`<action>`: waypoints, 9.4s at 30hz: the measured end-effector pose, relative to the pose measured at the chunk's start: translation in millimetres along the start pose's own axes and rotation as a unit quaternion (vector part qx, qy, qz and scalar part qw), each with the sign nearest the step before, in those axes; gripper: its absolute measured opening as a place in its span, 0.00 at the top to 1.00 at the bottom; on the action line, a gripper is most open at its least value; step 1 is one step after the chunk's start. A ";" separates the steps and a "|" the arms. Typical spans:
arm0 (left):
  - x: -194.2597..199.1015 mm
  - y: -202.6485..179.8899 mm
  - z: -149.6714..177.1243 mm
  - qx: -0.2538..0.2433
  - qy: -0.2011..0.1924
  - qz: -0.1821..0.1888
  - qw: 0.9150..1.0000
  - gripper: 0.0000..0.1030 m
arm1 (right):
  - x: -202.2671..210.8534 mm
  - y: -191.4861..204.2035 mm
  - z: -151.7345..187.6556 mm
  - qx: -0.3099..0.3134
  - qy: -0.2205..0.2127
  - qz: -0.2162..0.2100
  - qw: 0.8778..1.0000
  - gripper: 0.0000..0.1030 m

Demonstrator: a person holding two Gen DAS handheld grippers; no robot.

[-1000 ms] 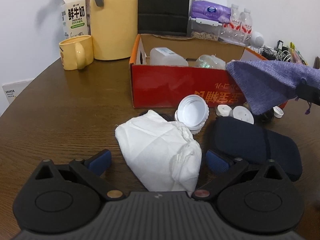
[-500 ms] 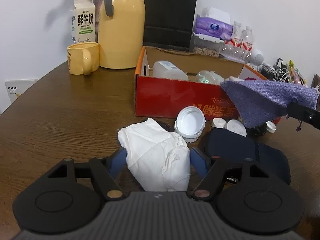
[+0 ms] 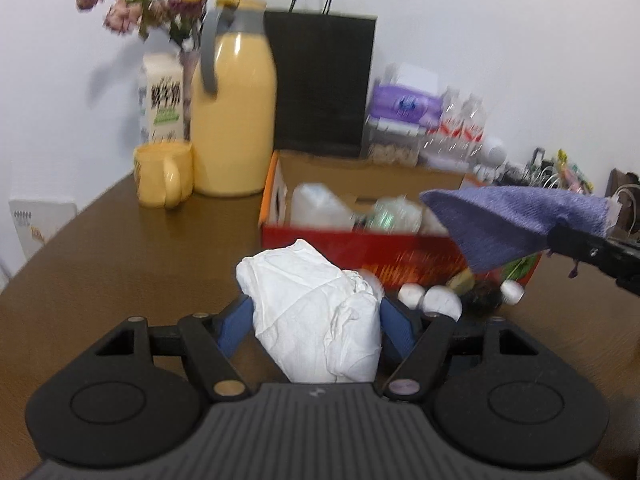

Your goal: Organize objects

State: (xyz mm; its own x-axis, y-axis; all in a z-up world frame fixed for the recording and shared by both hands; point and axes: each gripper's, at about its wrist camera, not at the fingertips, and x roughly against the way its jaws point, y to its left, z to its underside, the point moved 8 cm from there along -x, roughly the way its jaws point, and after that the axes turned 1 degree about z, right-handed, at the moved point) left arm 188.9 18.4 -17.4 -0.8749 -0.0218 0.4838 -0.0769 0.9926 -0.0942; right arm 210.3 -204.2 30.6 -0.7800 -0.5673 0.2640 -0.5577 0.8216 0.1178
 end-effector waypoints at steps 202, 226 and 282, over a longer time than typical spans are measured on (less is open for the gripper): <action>-79.5 24.9 15.5 -0.033 0.060 -0.017 0.998 0.85 | -54.1 -66.3 27.6 0.024 0.081 0.108 0.991 0.73; -34.6 14.4 -1.0 -0.031 -0.015 0.000 0.999 0.89 | -51.4 -64.8 24.2 0.024 0.074 0.106 0.991 0.73; -113.4 -36.4 -113.5 -0.017 -0.104 -0.027 0.994 0.00 | -146.1 -85.4 -41.7 -0.008 0.066 0.115 0.991 0.00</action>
State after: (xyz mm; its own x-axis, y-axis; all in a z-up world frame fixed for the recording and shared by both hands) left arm 345.2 -1.6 29.9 -0.9504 -0.0955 0.2961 -0.1127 0.9928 -0.0414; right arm 383.7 -189.1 22.0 -0.8416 -0.3542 0.4077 -0.3642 0.9296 0.0559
